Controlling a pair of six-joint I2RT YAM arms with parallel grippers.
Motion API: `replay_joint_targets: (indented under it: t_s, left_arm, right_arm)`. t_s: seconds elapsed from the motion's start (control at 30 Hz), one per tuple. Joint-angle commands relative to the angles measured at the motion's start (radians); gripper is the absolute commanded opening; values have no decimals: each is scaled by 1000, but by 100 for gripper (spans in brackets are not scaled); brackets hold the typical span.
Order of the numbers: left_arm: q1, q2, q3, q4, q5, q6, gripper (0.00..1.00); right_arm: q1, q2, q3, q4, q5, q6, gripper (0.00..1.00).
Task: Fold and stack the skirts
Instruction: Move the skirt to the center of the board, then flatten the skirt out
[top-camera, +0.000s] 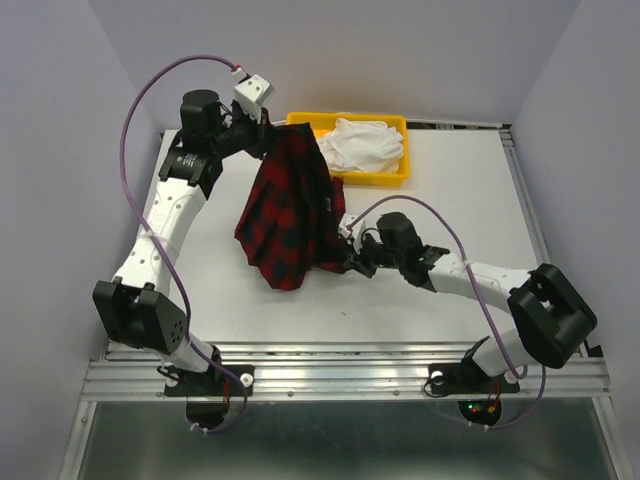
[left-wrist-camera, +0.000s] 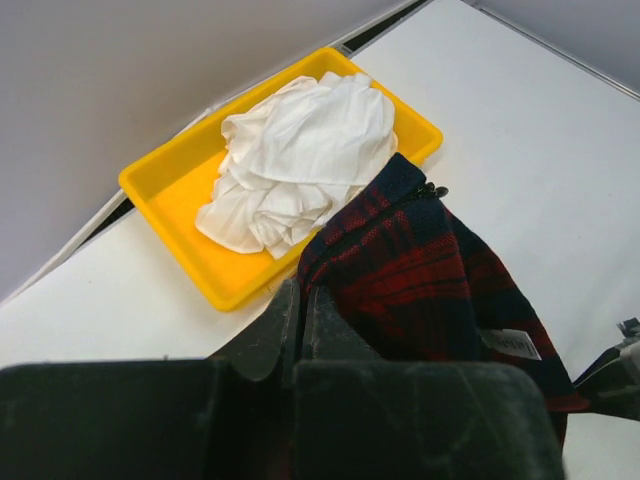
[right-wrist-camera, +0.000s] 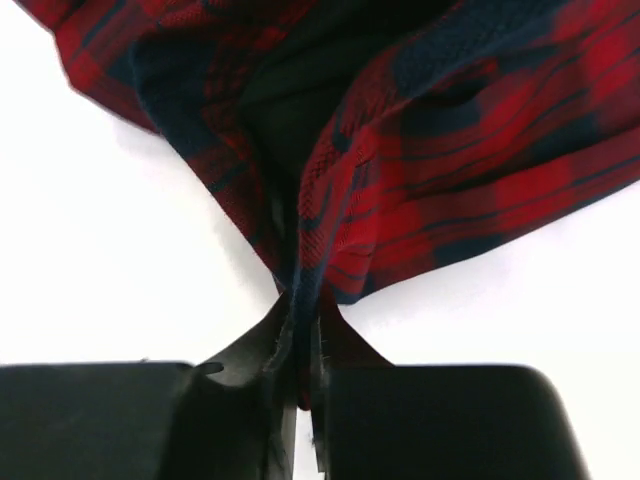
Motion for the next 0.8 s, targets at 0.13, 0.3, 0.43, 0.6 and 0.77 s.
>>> replay_joint_targets:
  t_s: [0.13, 0.3, 0.43, 0.6, 0.77]
  left_arm:
    - [115, -118, -6, 16, 71, 20, 0]
    - [216, -185, 45, -87, 117, 190, 0]
    - [389, -230, 100, -181, 157, 319, 0]
    - [553, -264, 211, -412, 256, 639, 0]
    - [552, -425, 116, -576, 299, 955, 0]
  right_arm:
    - [-47, -36, 186, -106, 150, -79, 1]
    - [-203, -27, 394, -257, 90, -168, 1]
    - [-286, 135, 685, -343, 105, -218, 1]
    - [-295, 387, 1151, -435, 136, -219, 1]
    - [-317, 458, 1419, -492, 142, -275, 1]
